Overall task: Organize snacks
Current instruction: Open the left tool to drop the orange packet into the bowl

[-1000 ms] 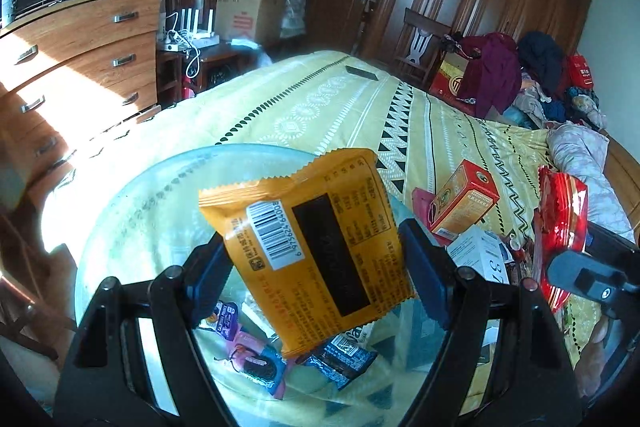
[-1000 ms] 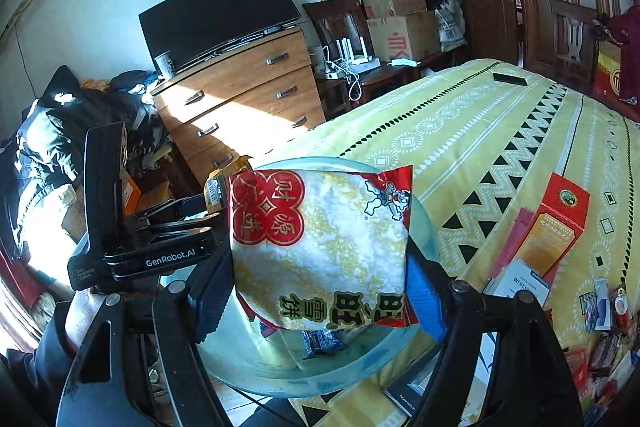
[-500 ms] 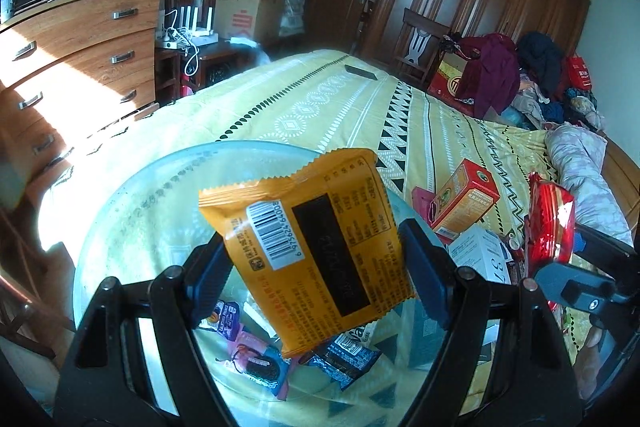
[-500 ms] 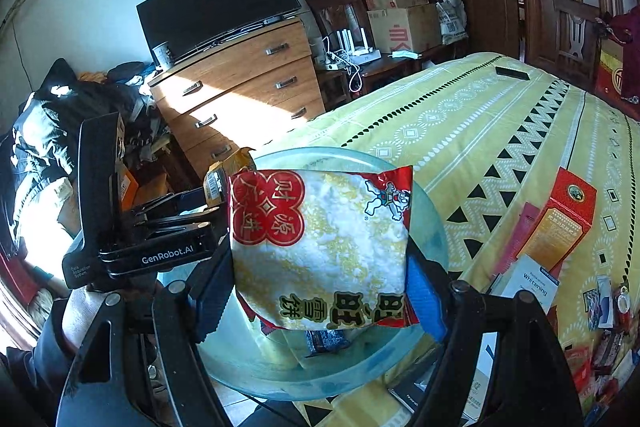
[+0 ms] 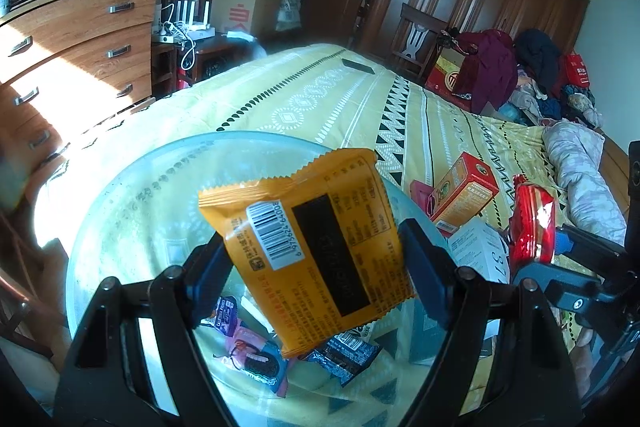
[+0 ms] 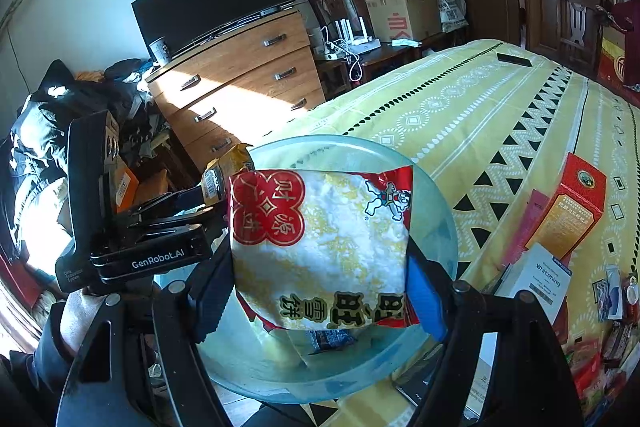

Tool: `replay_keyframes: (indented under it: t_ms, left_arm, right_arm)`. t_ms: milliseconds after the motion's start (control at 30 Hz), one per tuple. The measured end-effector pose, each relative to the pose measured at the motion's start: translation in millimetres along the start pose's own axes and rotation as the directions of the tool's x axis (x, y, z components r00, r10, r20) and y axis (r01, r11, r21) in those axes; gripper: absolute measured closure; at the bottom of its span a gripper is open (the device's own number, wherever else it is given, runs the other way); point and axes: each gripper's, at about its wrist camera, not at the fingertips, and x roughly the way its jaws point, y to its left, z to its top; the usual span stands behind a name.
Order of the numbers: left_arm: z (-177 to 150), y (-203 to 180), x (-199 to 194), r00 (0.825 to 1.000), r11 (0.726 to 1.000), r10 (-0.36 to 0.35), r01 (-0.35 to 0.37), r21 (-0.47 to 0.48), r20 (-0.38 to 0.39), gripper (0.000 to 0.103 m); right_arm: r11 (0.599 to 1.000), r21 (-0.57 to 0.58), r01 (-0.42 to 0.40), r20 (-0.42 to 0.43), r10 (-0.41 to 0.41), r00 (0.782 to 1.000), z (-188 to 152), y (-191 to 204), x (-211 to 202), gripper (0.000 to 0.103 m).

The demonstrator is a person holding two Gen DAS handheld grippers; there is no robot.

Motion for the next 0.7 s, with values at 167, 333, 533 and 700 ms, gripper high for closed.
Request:
replay_keyframes:
  t_ms: [167, 333, 533, 700]
  left_arm:
    - [-1, -3, 2, 1.000, 1.000, 0.002, -0.002, 0.007, -0.004, 0.022]
    - [-1, -3, 3, 1.000, 1.000, 0.002, -0.002, 0.007, -0.009, 0.022]
    - [-4, -4, 8, 1.000, 1.000, 0.009, -0.009, 0.013, -0.023, 0.022]
    - [-6, -2, 10, 0.999, 1.000, 0.026, -0.026, 0.006, -0.031, 0.011]
  right_arm:
    - [1.000, 0.028, -0.007, -0.013, 0.008, 1.000, -1, -8, 6, 0.023]
    - [0.999, 0.040, -0.012, -0.024, 0.013, 1.000, -4, -12, 10, 0.023]
    - [0.999, 0.036, -0.012, -0.027, 0.013, 1.000, -2, -12, 12, 0.022]
    - [0.999, 0.045, -0.007, -0.035, 0.008, 0.999, -6, -13, 14, 0.017]
